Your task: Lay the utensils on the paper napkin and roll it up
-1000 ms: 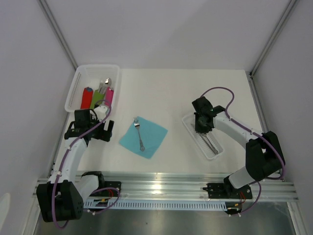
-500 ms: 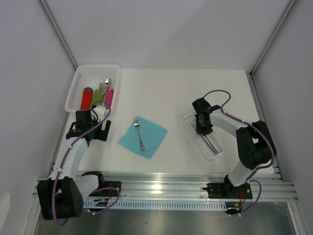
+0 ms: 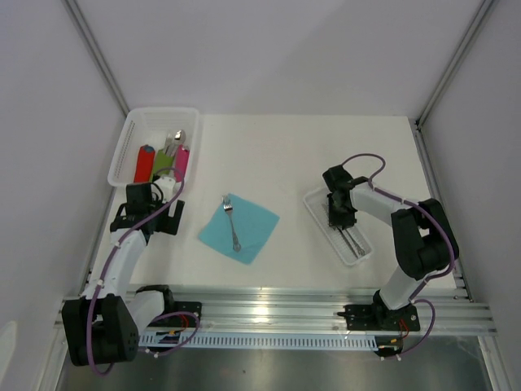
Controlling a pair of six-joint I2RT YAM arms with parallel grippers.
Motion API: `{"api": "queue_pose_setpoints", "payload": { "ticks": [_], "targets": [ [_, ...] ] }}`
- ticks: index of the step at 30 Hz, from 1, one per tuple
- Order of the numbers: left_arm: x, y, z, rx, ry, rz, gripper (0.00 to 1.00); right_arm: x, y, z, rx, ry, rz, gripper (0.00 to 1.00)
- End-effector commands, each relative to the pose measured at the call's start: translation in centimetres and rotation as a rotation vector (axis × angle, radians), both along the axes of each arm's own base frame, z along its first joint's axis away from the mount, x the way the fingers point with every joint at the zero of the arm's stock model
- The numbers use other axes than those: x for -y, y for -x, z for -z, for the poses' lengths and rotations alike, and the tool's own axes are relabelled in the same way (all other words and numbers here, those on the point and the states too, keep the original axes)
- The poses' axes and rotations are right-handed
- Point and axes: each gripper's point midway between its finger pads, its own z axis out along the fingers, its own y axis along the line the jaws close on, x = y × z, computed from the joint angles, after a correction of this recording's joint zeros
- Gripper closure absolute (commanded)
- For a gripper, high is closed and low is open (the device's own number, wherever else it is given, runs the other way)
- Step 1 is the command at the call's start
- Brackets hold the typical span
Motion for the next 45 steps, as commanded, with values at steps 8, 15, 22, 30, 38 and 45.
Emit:
{"api": "queue_pose_setpoints", "payload": {
  "ticks": [8, 15, 22, 30, 38, 45],
  "targets": [
    [0.0, -0.9, -1.1, 0.047, 0.008, 0.002, 0.01, -0.3, 1.9, 1.6, -0.074, -0.034, -0.029, 0.78],
    [0.1, -0.9, -1.1, 0.052, 0.011, 0.005, 0.01, -0.8, 1.5, 0.8, -0.048, -0.043, -0.068, 0.93],
    [0.2, -0.9, -1.1, 0.052, 0.014, 0.009, 0.01, -1.4, 0.1, -1.9, 0.054, -0.008, -0.118, 1.0],
    [0.2, -0.8, -1.0, 0.053, 0.017, 0.012, 0.0, -1.8, -0.9, -3.8, 0.136, -0.016, -0.128, 1.0],
    [0.2, -0.7, -0.9, 0.05, 0.017, 0.012, 0.0, -1.9, -1.7, -3.3, 0.149, -0.005, -0.121, 1.0],
    [0.3, -0.8, -0.9, 0.051, 0.017, 0.015, 0.0, -1.8, -2.9, -6.8, 0.26, 0.0, -0.097, 1.0]
  ]
}}
